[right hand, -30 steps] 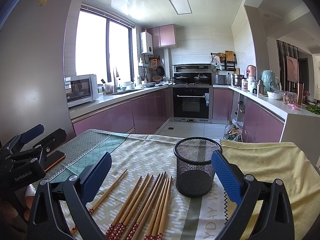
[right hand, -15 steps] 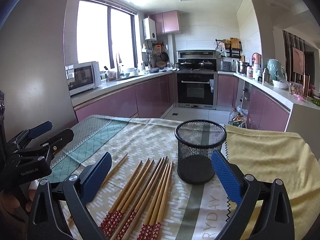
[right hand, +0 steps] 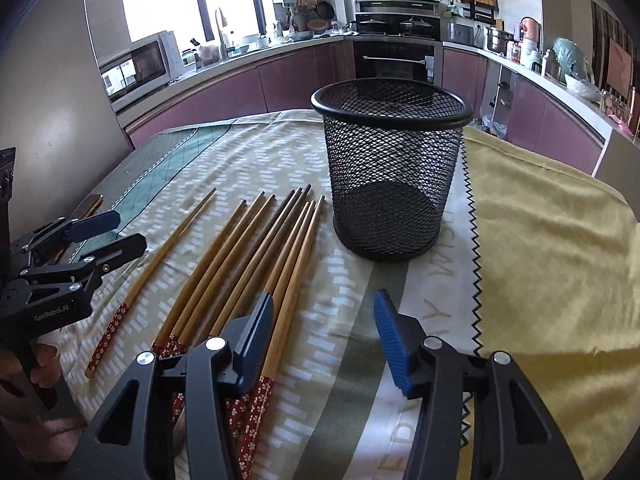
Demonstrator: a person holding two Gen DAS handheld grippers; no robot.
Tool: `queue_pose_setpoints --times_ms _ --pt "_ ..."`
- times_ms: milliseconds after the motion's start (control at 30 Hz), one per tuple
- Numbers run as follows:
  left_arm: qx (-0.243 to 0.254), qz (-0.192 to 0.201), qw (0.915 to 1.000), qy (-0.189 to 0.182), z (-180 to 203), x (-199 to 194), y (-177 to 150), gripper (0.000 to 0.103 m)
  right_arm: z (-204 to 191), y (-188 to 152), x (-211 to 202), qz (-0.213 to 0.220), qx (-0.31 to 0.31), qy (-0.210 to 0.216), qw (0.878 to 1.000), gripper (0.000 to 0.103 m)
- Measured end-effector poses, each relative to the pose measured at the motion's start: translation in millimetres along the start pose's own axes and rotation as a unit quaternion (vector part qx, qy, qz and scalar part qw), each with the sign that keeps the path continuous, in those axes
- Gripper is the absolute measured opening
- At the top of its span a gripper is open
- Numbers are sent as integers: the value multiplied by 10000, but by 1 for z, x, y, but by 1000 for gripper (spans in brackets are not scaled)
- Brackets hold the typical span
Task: Organize utensils
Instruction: 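Lower the left tool and close it on one wooden chopstick while the right tool grasps another, then lift the left tool's chopstick upright toward the mesh holder while the right tool carries its own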
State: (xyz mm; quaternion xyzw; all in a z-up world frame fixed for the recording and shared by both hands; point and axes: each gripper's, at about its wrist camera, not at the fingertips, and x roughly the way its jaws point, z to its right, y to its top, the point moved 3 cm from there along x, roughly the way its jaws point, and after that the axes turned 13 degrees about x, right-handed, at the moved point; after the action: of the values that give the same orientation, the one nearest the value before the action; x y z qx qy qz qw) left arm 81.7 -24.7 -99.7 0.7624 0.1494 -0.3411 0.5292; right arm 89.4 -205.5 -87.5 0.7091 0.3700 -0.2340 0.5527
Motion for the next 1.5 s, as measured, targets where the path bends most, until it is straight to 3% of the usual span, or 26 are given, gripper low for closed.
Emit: queue_pose_setpoints --times_ms 100,167,633,733,833,900,967,1233,1500 --pt "92 -183 9998 -75 5 13 1 59 -4 -1 5 -121 -105 -17 9999 46" --pt "123 -279 9995 -129 8 19 2 54 -4 2 9 -224 -119 -45 9997 37" --pt "26 -665 9973 -296 11 45 6 43 -9 10 19 -384 -352 -172 9985 30" --pt "-37 -696 9970 -351 11 51 10 36 -10 13 23 -412 -348 -109 9985 22" --pt "-111 -714 9962 -488 10 54 15 19 -9 15 24 -489 -273 32 9984 8" --pt "-180 -717 9956 -571 10 55 16 9 -7 16 24 -508 -175 106 9985 6" --pt "-283 -711 9947 -683 10 55 17 8 -4 17 22 -478 -66 184 9987 6" --pt "-435 -461 9923 -1067 7 31 23 7 0 25 -10 -130 63 692 9975 6" --pt "-351 373 9843 -1688 4 -26 66 7 3 51 -60 601 131 1180 9911 6"
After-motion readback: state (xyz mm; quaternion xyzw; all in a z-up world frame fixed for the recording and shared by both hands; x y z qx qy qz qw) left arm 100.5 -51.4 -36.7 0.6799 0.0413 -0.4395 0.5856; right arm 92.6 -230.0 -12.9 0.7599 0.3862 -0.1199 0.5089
